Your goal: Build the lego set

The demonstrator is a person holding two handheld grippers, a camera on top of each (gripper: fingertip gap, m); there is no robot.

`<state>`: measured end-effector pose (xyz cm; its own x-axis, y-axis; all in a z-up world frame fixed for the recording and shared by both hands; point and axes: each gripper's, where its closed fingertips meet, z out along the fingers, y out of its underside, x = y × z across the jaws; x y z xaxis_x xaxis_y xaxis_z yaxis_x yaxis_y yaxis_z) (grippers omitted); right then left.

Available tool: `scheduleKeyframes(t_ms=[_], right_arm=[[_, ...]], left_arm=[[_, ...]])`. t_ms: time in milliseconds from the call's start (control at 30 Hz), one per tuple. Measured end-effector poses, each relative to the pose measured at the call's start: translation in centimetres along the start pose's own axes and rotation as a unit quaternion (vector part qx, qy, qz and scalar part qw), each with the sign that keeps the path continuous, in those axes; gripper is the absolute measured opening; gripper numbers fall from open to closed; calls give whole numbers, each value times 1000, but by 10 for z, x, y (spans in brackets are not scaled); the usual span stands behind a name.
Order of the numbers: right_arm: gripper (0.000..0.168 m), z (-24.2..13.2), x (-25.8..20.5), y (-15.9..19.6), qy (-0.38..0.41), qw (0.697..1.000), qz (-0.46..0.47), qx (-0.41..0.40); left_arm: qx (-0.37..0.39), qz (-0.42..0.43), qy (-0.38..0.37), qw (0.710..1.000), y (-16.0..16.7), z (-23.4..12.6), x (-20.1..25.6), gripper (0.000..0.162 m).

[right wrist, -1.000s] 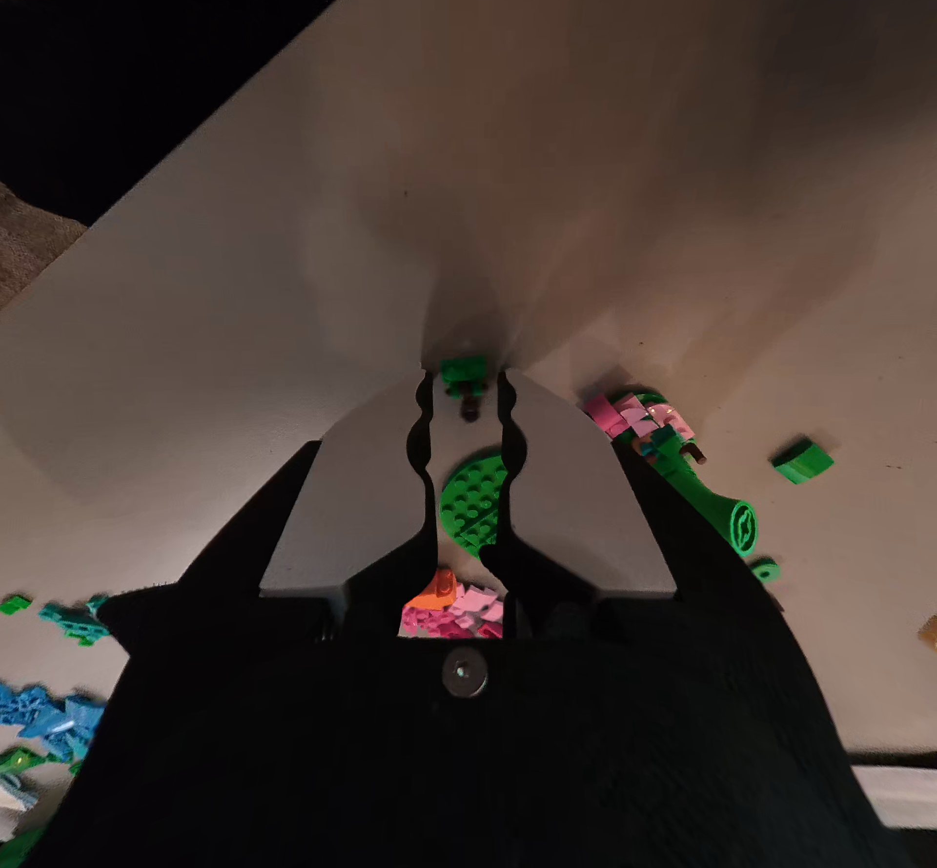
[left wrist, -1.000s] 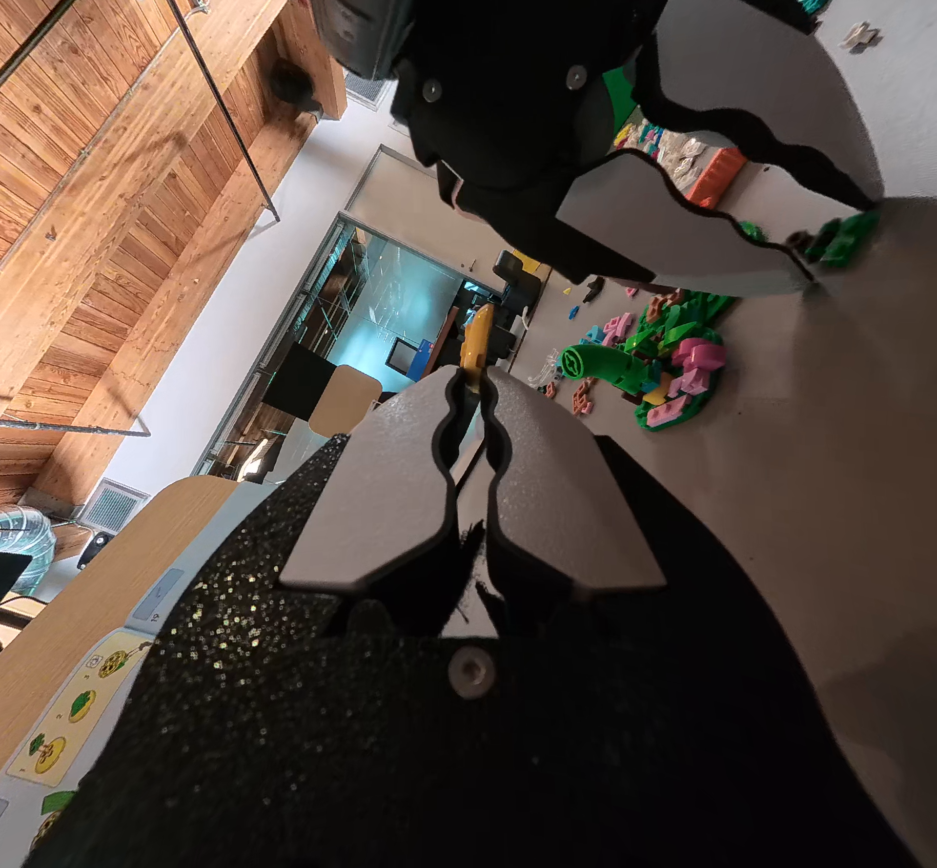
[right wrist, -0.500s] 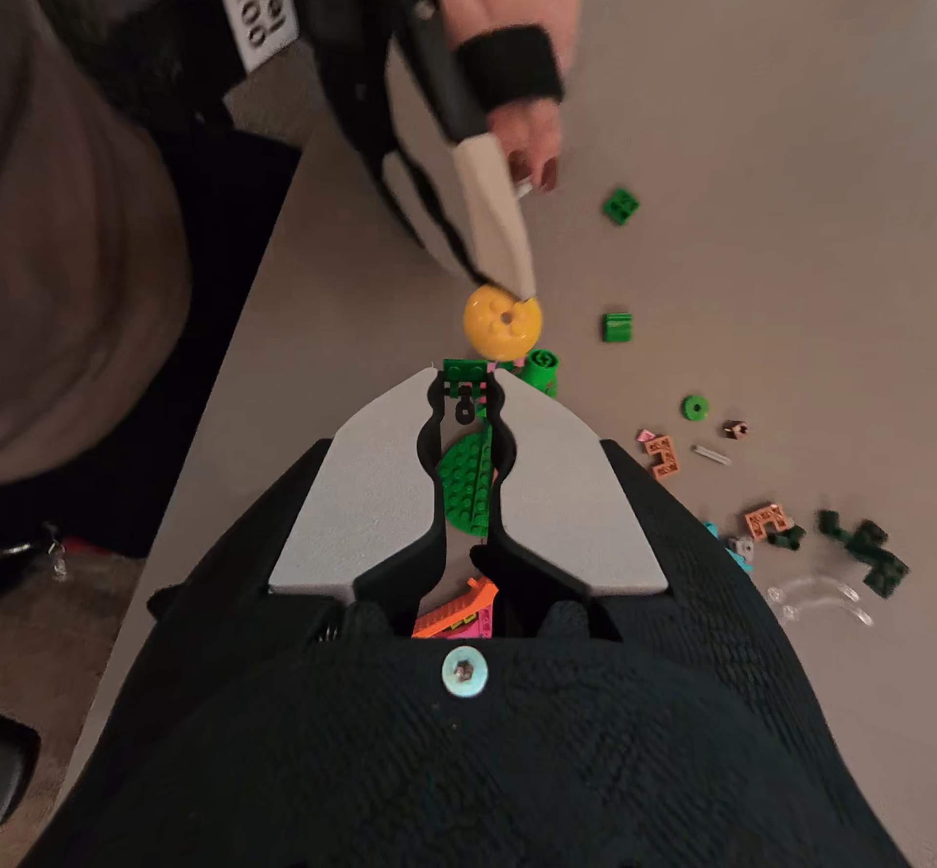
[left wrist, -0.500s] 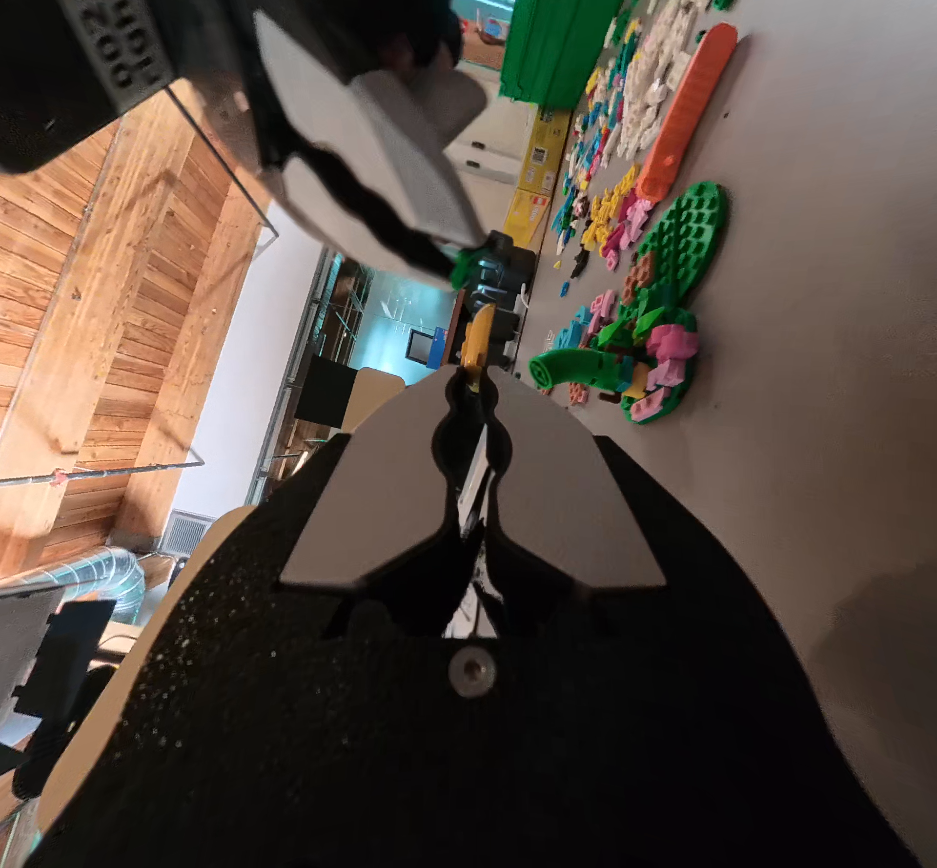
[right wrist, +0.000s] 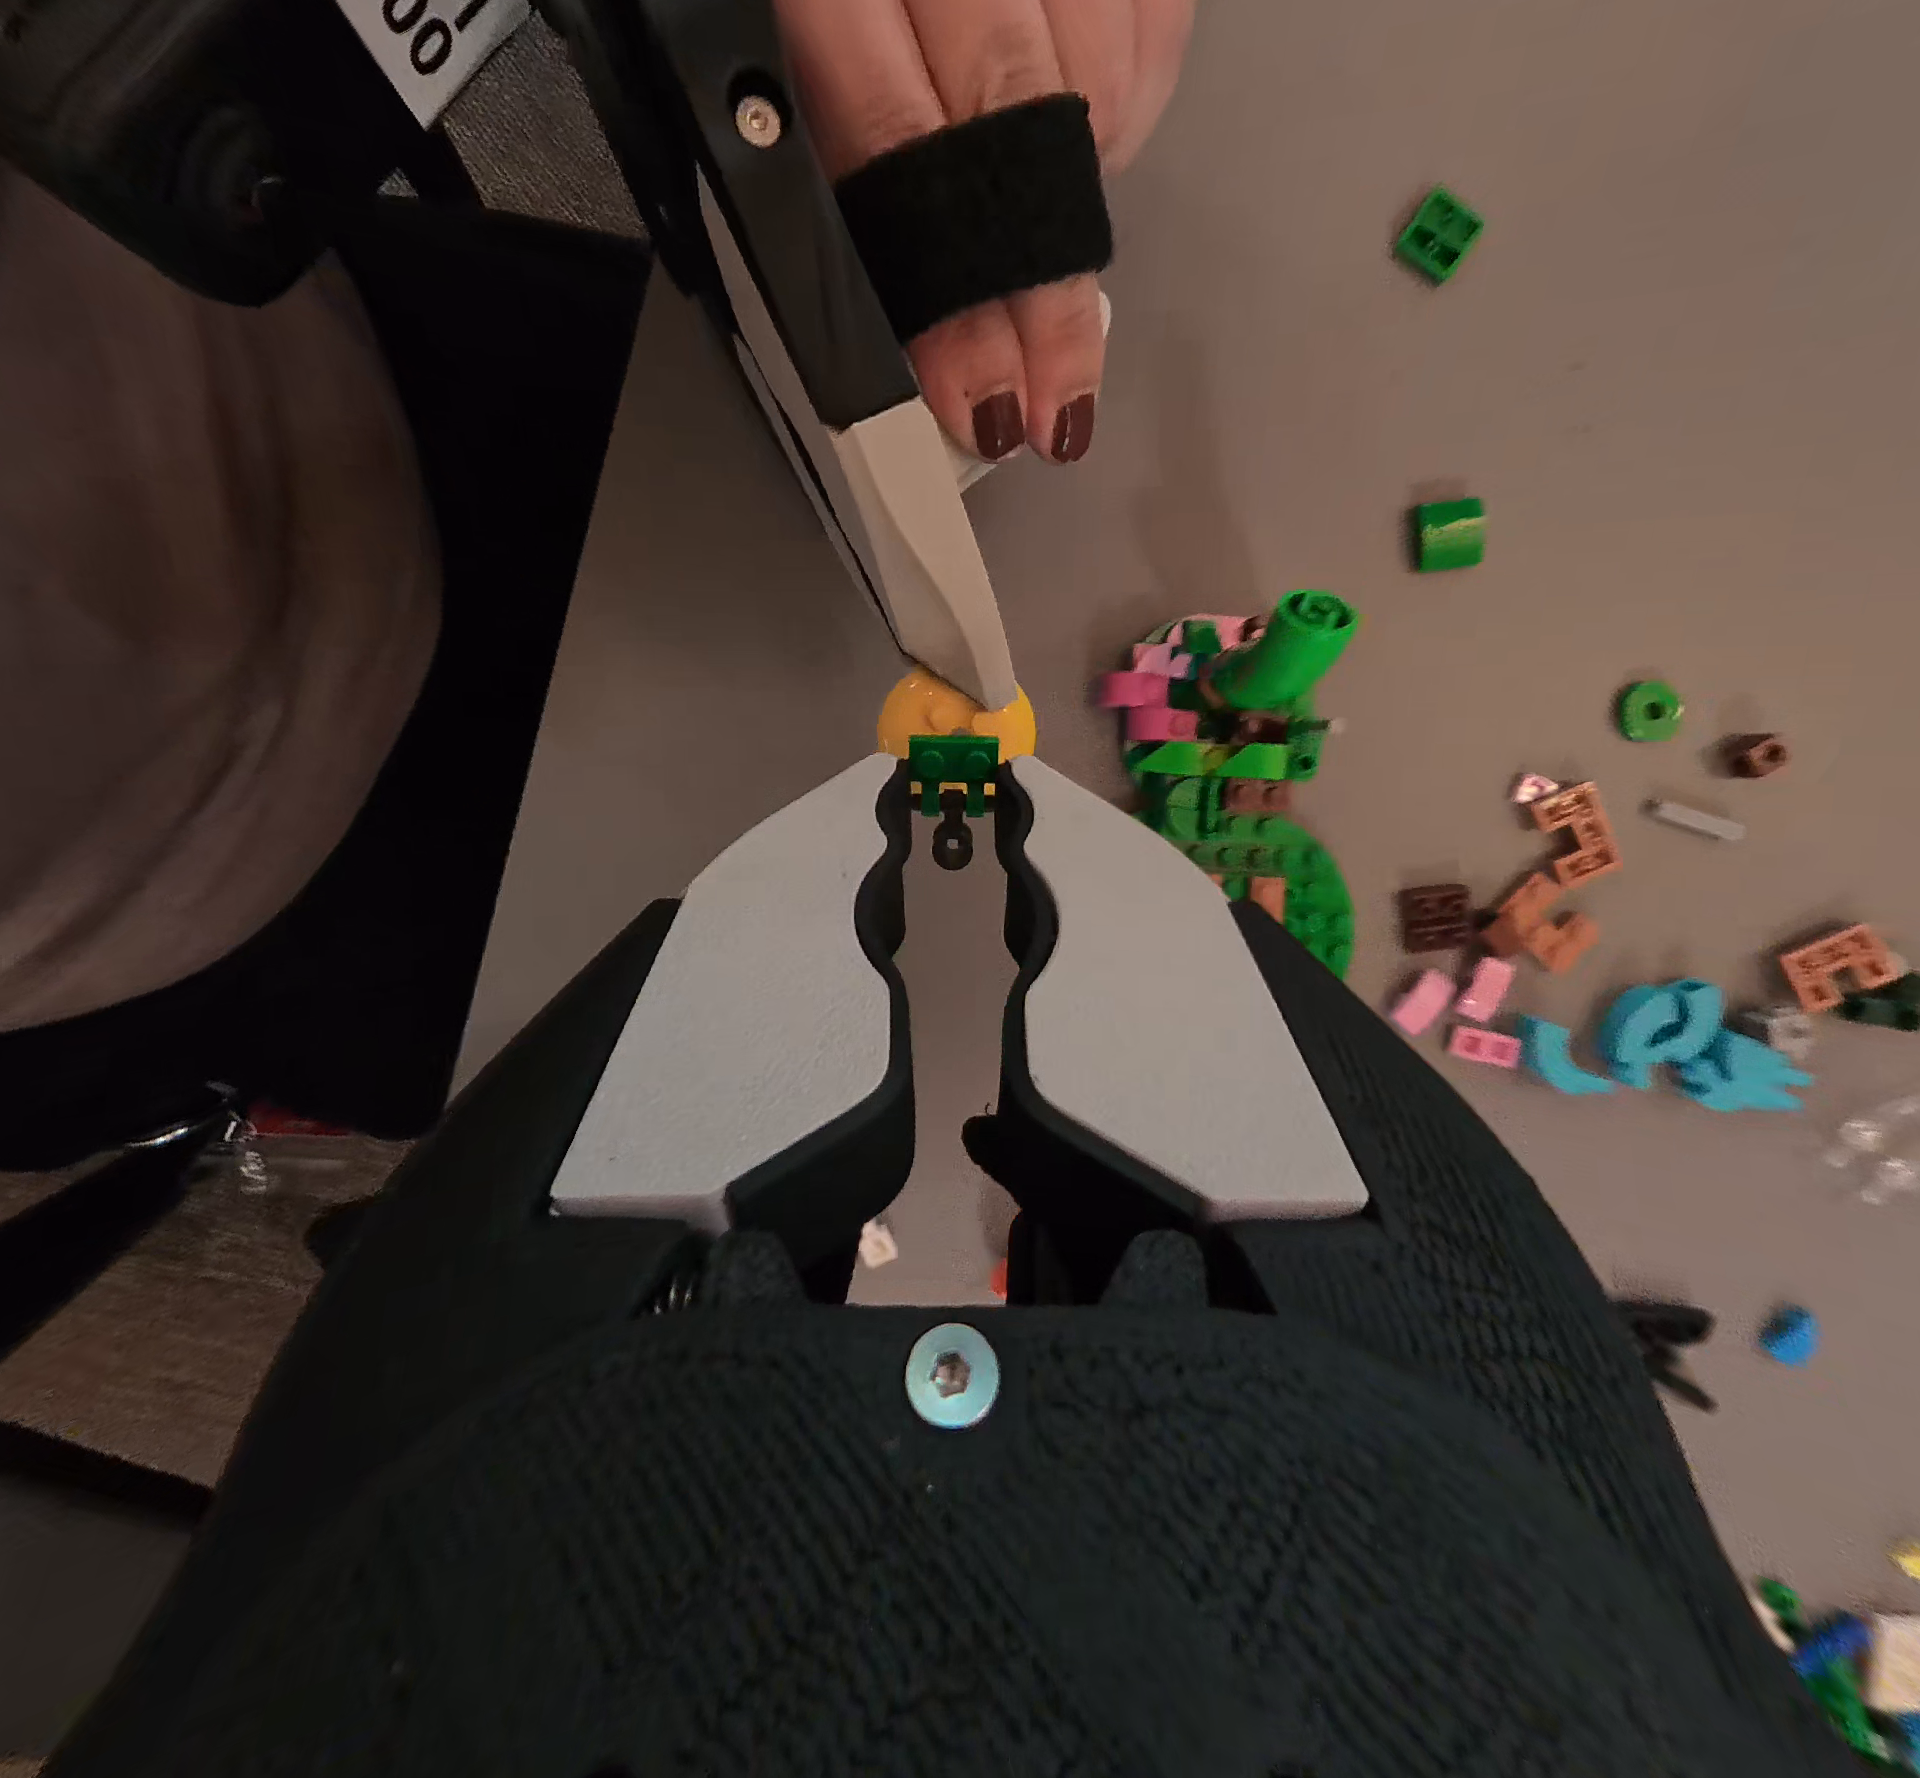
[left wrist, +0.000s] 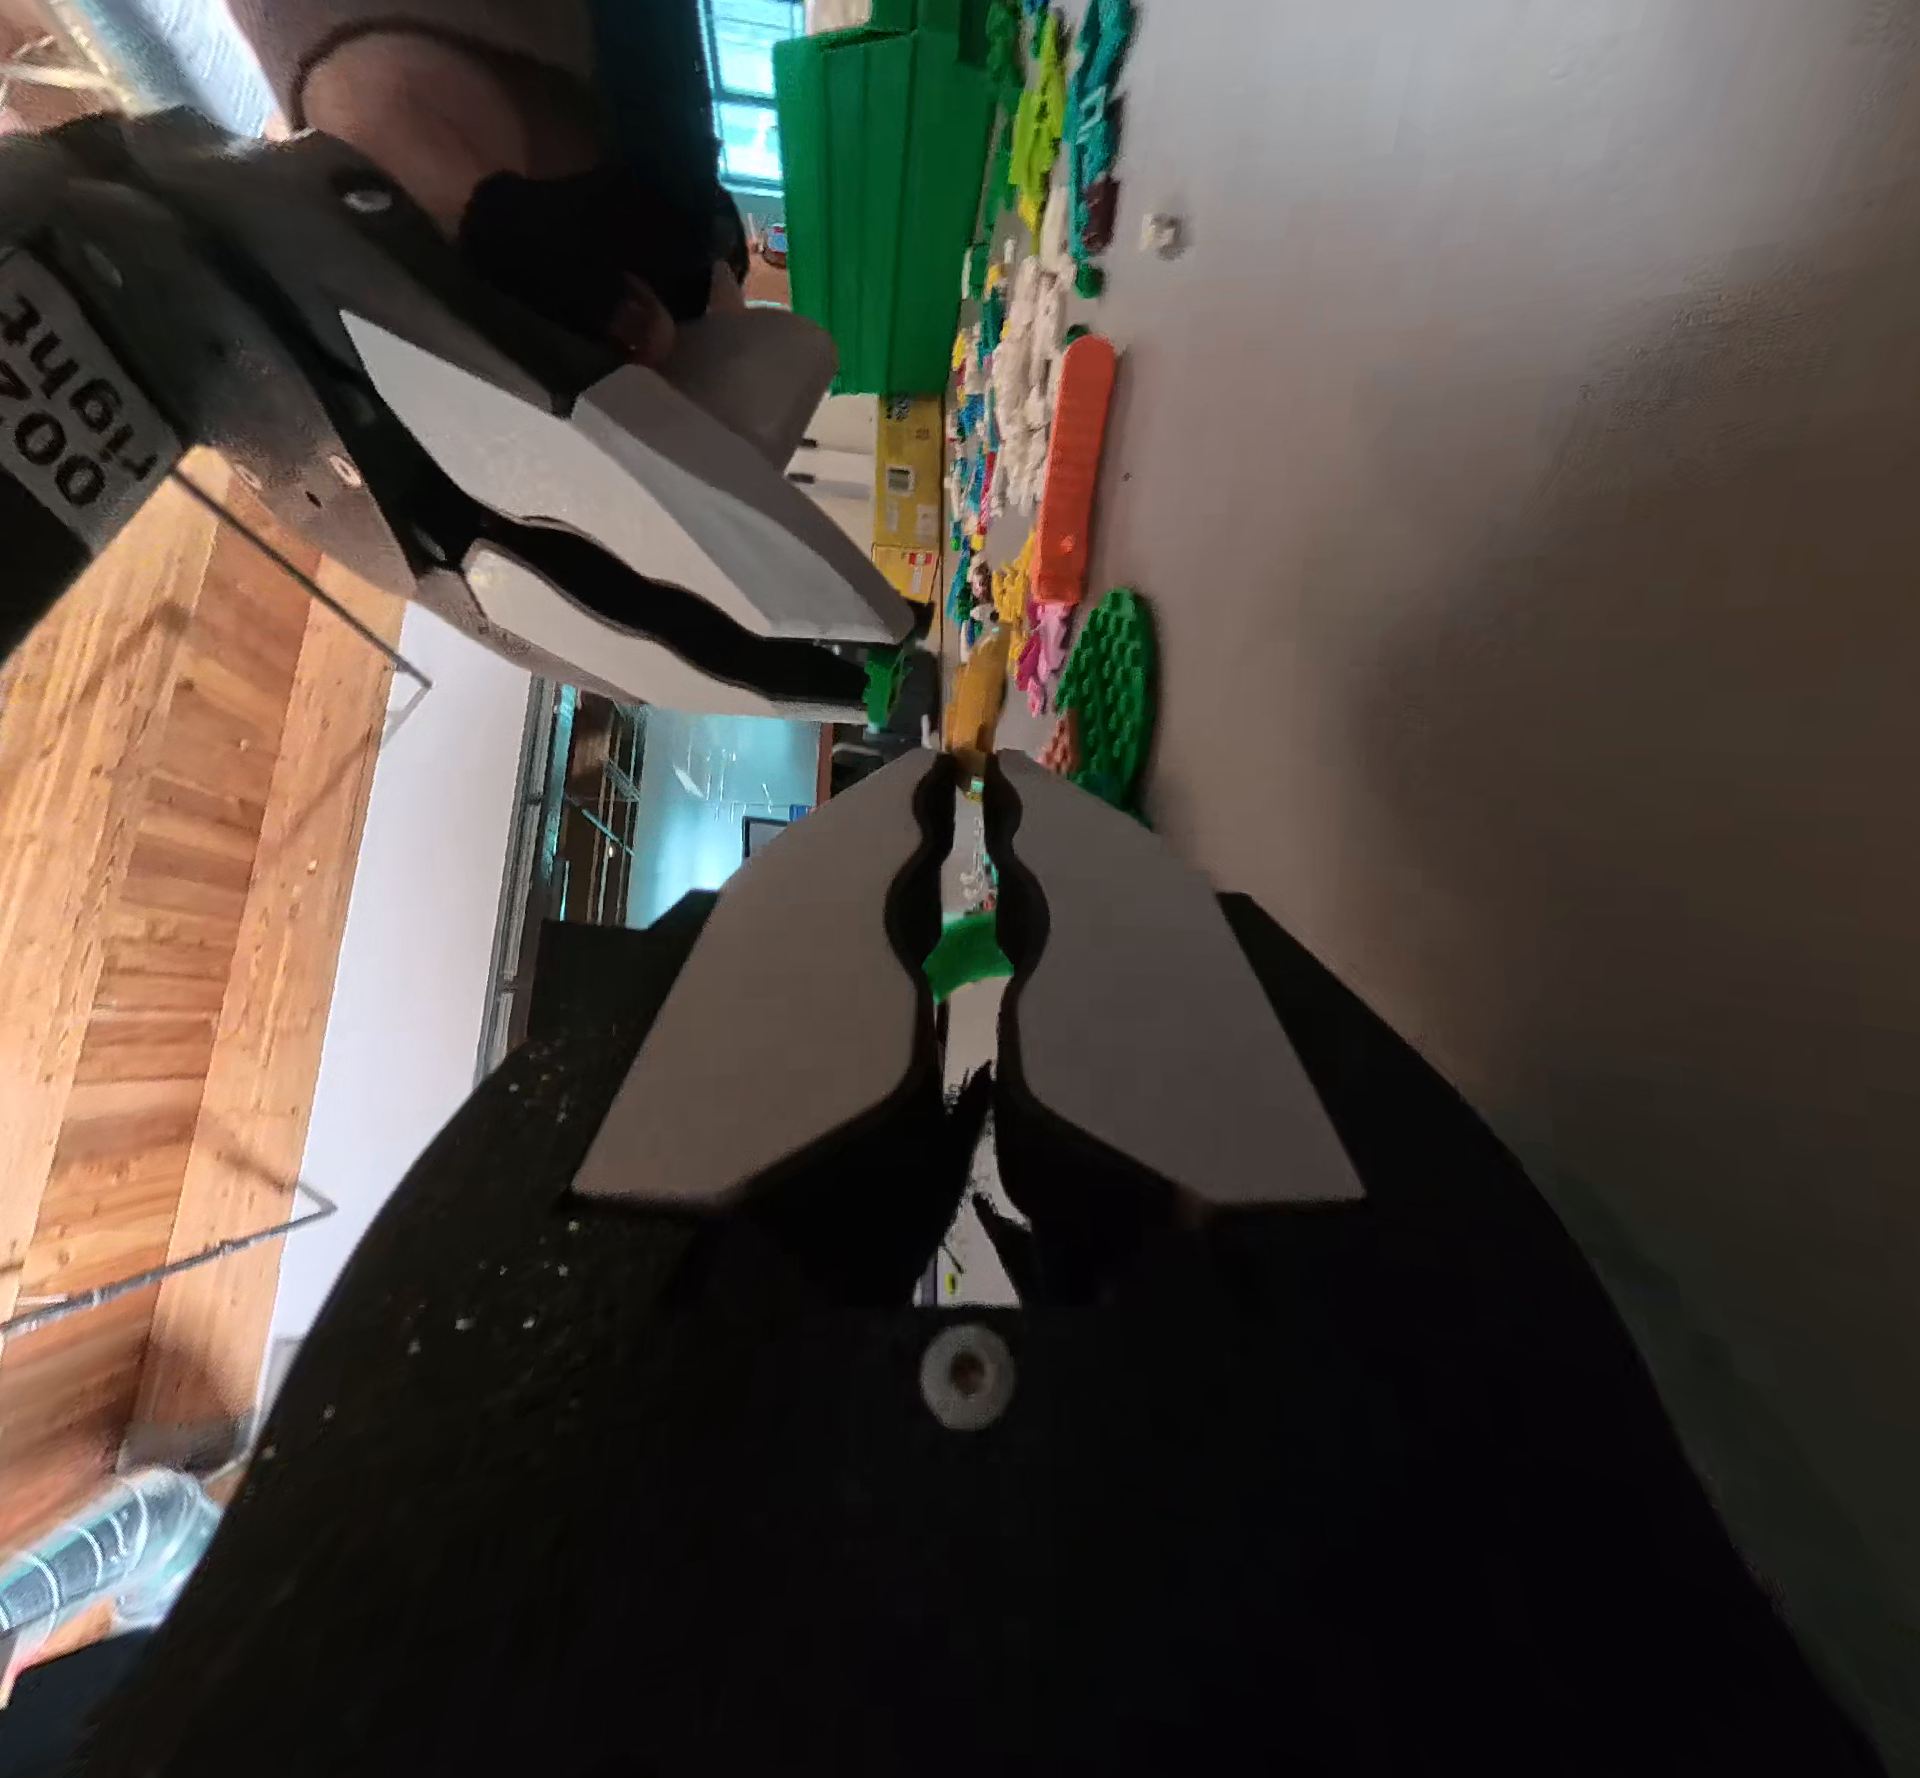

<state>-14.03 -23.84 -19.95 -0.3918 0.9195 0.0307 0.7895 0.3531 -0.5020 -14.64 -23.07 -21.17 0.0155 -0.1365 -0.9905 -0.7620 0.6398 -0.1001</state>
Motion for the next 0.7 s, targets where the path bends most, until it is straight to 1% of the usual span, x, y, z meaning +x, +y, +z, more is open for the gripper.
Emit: scheduleKeyframes(t_ms=[133, 267, 567, 700], right_arm=[[14, 10, -11, 14, -1, 1000, 13, 4], [14, 12, -14, 18, 0, 1000, 18, 10], [14, 11, -13, 19, 0, 1000, 21, 10], [14, 7, -10, 17, -2, 1000, 24, 6]], left_arm=[[13, 7, 11, 1000, -11, 3, 6, 5], [13, 15, 12, 1000, -12, 4, 8, 5], [16, 20, 3, 1000, -14, 3, 6, 5], [9, 13, -15, 1000, -12, 3, 0, 5]])
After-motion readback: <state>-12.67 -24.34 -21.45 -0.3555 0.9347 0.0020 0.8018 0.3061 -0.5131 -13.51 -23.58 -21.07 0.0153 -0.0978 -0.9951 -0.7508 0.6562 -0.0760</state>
